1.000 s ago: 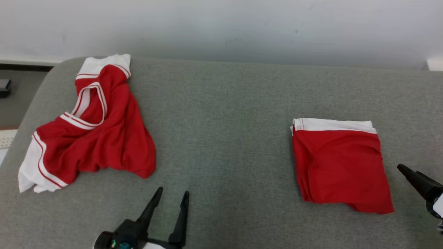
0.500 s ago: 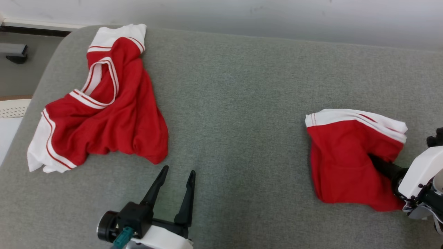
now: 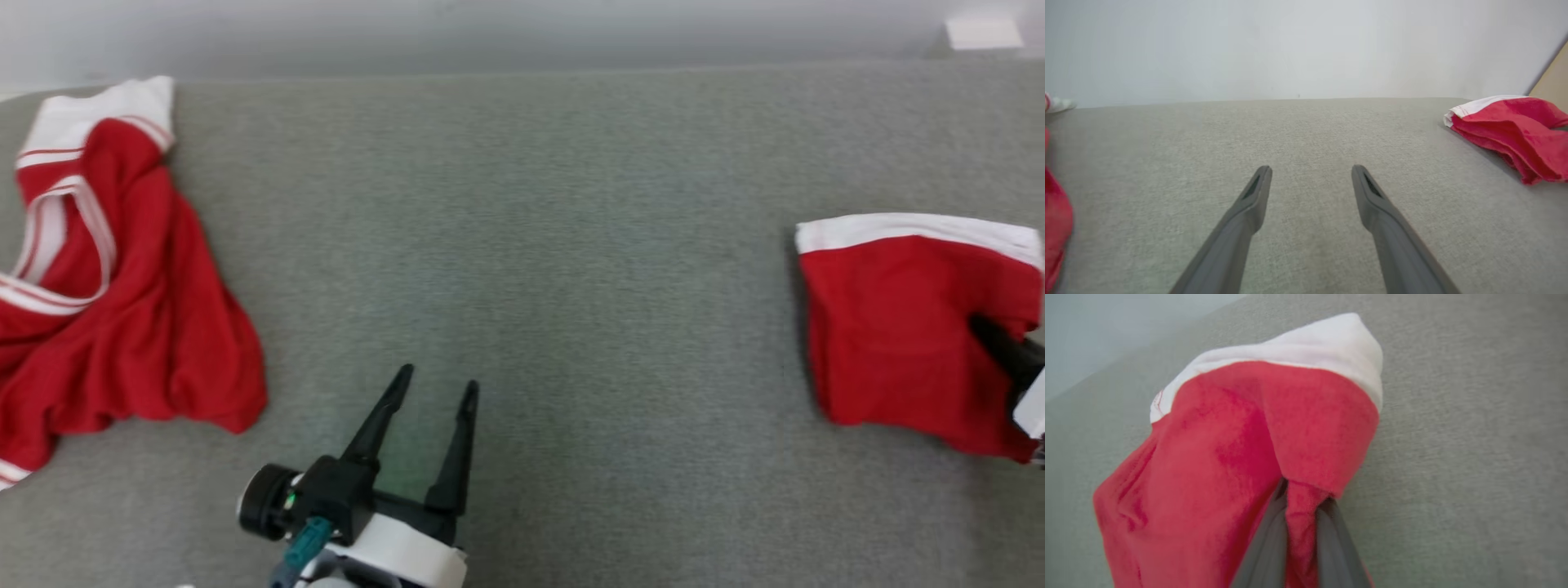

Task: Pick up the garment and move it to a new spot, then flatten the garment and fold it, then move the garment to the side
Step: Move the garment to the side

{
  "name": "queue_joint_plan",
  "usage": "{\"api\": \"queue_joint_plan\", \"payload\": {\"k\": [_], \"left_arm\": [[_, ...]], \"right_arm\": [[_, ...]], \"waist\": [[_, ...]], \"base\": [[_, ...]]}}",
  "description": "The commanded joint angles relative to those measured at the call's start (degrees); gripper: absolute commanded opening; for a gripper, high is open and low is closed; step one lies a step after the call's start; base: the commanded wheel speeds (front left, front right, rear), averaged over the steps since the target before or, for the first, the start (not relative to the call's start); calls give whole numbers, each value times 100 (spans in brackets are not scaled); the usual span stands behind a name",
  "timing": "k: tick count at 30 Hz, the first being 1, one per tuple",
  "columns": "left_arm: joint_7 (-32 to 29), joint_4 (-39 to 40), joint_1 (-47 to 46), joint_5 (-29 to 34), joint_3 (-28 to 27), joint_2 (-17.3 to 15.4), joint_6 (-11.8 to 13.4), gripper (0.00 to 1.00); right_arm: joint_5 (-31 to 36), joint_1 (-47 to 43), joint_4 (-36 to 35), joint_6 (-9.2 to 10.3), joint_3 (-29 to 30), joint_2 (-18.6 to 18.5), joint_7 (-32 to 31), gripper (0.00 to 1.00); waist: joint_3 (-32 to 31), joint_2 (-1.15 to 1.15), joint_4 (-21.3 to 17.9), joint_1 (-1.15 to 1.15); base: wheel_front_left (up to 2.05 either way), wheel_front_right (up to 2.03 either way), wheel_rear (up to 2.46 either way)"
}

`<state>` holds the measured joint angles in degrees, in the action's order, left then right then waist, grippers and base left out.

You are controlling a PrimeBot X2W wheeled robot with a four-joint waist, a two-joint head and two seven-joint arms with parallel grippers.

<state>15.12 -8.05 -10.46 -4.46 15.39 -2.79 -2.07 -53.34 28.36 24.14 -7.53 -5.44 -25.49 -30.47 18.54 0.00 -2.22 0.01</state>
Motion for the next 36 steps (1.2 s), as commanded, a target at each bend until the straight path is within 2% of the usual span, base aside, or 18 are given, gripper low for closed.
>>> {"api": "queue_joint_plan", "payload": {"k": [1, 6, 15, 16, 17, 18, 19, 24, 27, 29, 32, 36], "left_arm": [[3, 11, -58, 48, 9, -21, -20, 100], [3, 35, -327, 128, 202, -25, -94, 100], [3, -37, -549, 284, 543, -25, -222, 100], [3, -39, -554, 294, 555, -23, -222, 100], [3, -48, -550, 308, 564, -24, -219, 100], [3, -55, -549, 308, 566, -33, -220, 100], [3, -55, -551, 300, 556, -42, -219, 100], [3, -64, -499, 232, 451, -56, -157, 100], [3, -83, -370, 154, 403, -51, -109, 100], [3, -94, -306, 117, 374, -47, -81, 100], [3, -132, -156, 31, 287, -40, -16, 100], [3, -189, 116, -74, 159, -36, 64, 100]], "right_arm": [[83, 100, 33, 10, -15, -53, 55, 0], [884, 536, 589, 10, -26, -368, 707, 0], [2411, 1612, 1944, 12, 256, -750, 1762, 0], [2566, 1726, 2107, 12, 290, -752, 1835, 6], [2721, 1843, 2265, 12, 346, -740, 1939, 35], [2906, 1961, 2403, 12, 419, -768, 2074, 42], [3098, 2062, 2571, 12, 515, -804, 2222, 100], [3788, 2260, 3029, 12, 790, -613, 2878, 100], [3712, 2095, 3036, 12, 1086, -355, 3362, 100], [3842, 1888, 2920, 12, 1187, -353, 3702, 100], [3858, 1496, 2636, 12, 1341, -68, 4096, 100], [3863, 681, 1882, 12, 1363, 215, 4358, 100]], "waist": [[117, 0, -169, -1], [352, 0, -215, -1], [740, 0, 64, -1], [763, 0, 82, -1], [781, 0, 92, -1], [794, 0, 97, -1], [803, 0, 98, -1], [640, 0, 34, -1], [365, 0, -28, -1], [164, 0, -72, -1], [-193, 0, -154, -1], [-689, 0, -198, -1]], "base": [[0, 0, 0], [0, 0, 0], [0, 0, 0], [0, 0, 0], [0, 0, 0], [0, 0, 0], [0, 0, 0], [0, 0, 0], [0, 0, 0], [0, 0, 0], [0, 0, 0], [0, 0, 0]]}}
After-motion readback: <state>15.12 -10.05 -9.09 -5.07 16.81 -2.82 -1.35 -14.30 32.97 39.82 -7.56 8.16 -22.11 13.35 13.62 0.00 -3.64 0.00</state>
